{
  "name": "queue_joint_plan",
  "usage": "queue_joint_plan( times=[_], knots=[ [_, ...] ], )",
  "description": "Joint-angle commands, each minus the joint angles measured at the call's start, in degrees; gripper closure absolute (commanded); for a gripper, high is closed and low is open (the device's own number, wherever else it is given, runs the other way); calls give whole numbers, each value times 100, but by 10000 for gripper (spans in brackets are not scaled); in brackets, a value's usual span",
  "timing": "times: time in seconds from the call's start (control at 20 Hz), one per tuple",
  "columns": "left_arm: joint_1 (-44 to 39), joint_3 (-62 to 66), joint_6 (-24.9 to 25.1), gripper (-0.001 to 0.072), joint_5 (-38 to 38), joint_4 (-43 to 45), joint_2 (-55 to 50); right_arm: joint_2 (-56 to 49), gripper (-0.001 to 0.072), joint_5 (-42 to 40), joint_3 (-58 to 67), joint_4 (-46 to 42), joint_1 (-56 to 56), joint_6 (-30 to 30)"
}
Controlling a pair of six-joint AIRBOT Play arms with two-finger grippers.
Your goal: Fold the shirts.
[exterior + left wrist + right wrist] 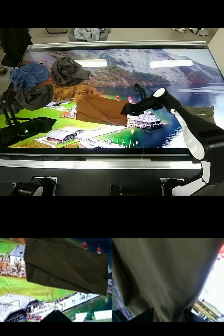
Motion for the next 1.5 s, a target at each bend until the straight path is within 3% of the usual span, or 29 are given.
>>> queue_joint_plan(
  times=[0.0,0.15,0.3,0.45,0.6,0.7,0.75,0.9,1.25,1.45],
  knots=[
    [0,0,0,682,13,0,0,-15,319,-46,0,20,44,66],
    [0,0,0,682,9,-2,2,-15,317,-48,-2,-446,44,431],
    [0,0,0,682,-70,-2,2,-22,139,-24,-2,-807,50,688],
    [0,0,2,682,-63,0,0,-61,159,-129,-2,-555,50,612],
    [0,0,2,682,-57,2,0,-85,279,-236,-2,398,50,-122],
    [0,0,4,682,-13,2,0,-79,660,-201,9,1305,37,-713],
    [0,0,4,682,-22,2,0,-79,666,-81,107,1663,-9,-1010],
    [0,0,26,682,-24,2,0,17,667,597,828,1467,-267,-1091],
    [0,0,28,682,-22,4,0,761,667,1381,3185,28,-1923,608],
    [0,0,28,682,-22,4,0,922,666,2129,3423,-122,-3220,815]
  ],
)
